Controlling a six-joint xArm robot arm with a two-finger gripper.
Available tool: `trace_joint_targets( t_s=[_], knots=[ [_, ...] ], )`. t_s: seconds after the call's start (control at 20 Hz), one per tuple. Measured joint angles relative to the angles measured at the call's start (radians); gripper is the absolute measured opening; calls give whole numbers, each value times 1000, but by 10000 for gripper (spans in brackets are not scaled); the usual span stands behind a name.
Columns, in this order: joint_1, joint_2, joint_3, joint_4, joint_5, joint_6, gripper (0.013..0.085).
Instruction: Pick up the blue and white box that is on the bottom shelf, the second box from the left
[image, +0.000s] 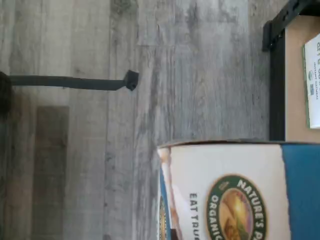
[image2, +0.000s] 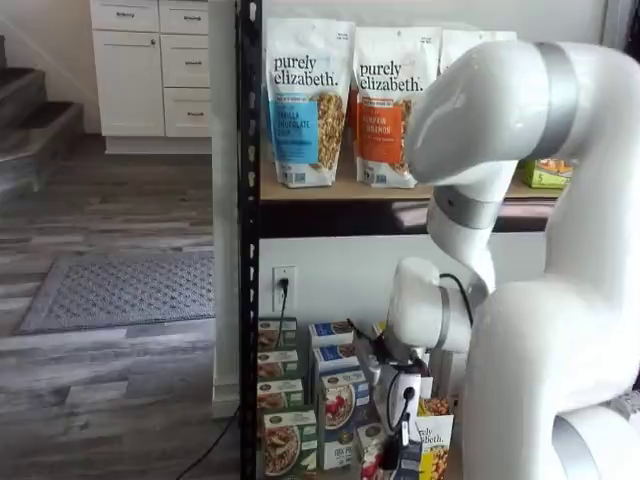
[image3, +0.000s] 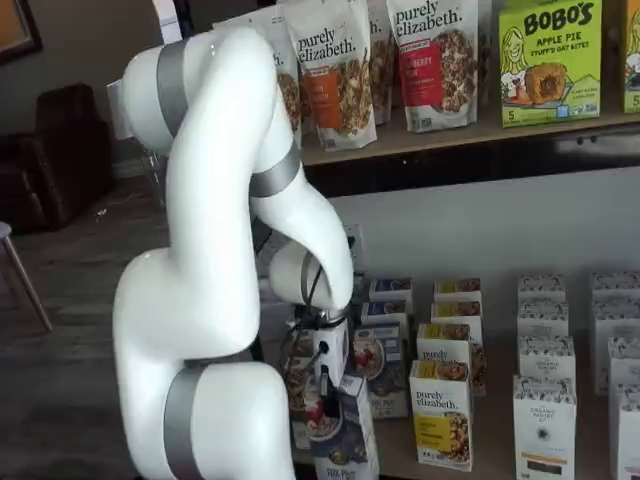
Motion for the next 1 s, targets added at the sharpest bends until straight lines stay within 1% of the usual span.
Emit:
trace_joint_targets(
  t_s=[0.25, 0.3, 0.55, 0.75, 1.0],
  knots=[
    [3, -128, 64, -30, 60, 38, 410],
    [4, -162, 76, -35, 84, 46, 410],
    [9, -311, 120, -34, 182, 64, 410],
    [19, -411, 139, -49, 236, 97, 410],
    [30, -480, 134, -104, 288, 161, 410]
  ],
)
